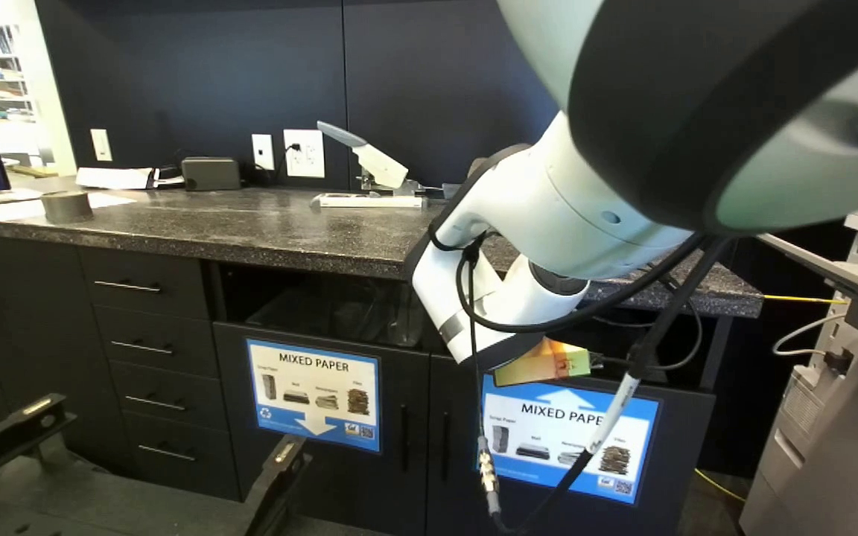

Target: Put two papers in the bin to the right and two in the left

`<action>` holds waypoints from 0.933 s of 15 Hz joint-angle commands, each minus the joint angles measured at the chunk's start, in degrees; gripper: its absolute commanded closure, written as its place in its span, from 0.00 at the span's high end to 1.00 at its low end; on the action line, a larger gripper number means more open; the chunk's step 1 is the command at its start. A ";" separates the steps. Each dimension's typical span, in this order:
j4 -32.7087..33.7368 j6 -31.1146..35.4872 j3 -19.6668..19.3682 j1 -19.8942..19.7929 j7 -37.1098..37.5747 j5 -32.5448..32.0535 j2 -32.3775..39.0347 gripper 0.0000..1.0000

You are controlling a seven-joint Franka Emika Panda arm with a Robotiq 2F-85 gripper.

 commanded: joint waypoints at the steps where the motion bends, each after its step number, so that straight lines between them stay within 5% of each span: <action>1: 0.00 4.91 -2.89 5.81 9.08 -2.43 -4.10 1.00; 8: -4.51 12.02 -20.68 20.63 33.15 5.69 -17.68 1.00; 14: -13.72 9.37 -35.66 32.68 50.88 5.39 -29.17 1.00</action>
